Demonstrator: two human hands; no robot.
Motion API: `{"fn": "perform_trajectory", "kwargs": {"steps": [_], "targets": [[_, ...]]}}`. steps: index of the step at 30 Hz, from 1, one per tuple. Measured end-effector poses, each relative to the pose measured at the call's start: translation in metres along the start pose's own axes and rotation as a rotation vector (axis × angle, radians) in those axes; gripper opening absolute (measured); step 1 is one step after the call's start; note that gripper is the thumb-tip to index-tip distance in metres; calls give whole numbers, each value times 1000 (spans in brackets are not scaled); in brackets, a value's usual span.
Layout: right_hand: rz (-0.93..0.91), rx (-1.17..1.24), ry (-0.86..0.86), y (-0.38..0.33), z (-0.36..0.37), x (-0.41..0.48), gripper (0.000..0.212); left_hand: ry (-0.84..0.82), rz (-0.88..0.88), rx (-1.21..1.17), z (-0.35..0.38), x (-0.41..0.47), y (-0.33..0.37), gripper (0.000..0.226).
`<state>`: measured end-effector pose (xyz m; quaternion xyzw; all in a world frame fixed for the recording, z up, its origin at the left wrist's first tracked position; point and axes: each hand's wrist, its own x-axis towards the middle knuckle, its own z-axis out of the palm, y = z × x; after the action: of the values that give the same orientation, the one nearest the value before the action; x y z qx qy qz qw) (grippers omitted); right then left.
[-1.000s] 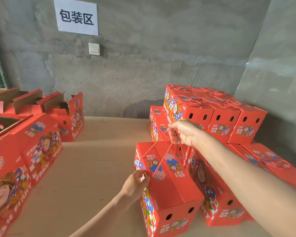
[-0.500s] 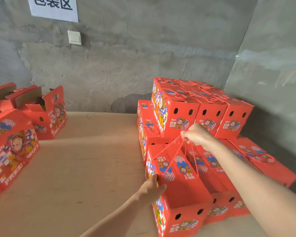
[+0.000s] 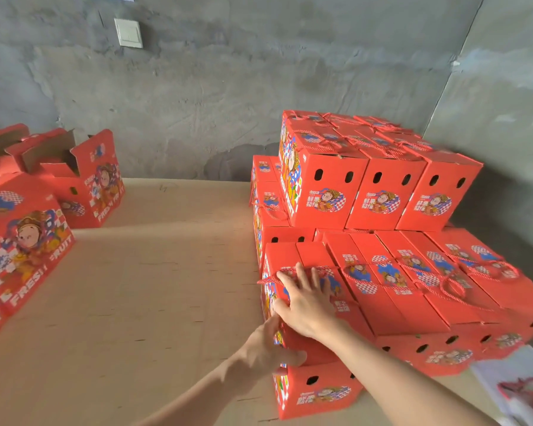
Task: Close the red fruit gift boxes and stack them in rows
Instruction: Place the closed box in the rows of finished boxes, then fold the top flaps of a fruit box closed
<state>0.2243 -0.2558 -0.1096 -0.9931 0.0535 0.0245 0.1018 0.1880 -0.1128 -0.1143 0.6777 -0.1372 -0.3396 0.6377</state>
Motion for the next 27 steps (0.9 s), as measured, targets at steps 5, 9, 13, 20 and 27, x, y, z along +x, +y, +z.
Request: {"fn": "perform_trajectory", "kwargs": {"steps": [5, 9, 13, 20, 27], "targets": [[5, 31, 27, 5, 5, 23, 61, 45, -50, 34, -9, 18, 10, 54], [-16, 66, 24, 2, -7, 51, 58, 73, -83, 109, -22, 40, 23, 52], [-36, 76, 88, 6, -13, 52, 64, 196, -25, 294, -17, 34, 20, 57], [-240, -147, 128, -9, -12, 25, 26, 418, -8, 481, 2, 6, 13, 24], [-254, -487, -11, -103, -36, 21, 36, 530, 69, 578, -43, -50, 34, 27]]}}
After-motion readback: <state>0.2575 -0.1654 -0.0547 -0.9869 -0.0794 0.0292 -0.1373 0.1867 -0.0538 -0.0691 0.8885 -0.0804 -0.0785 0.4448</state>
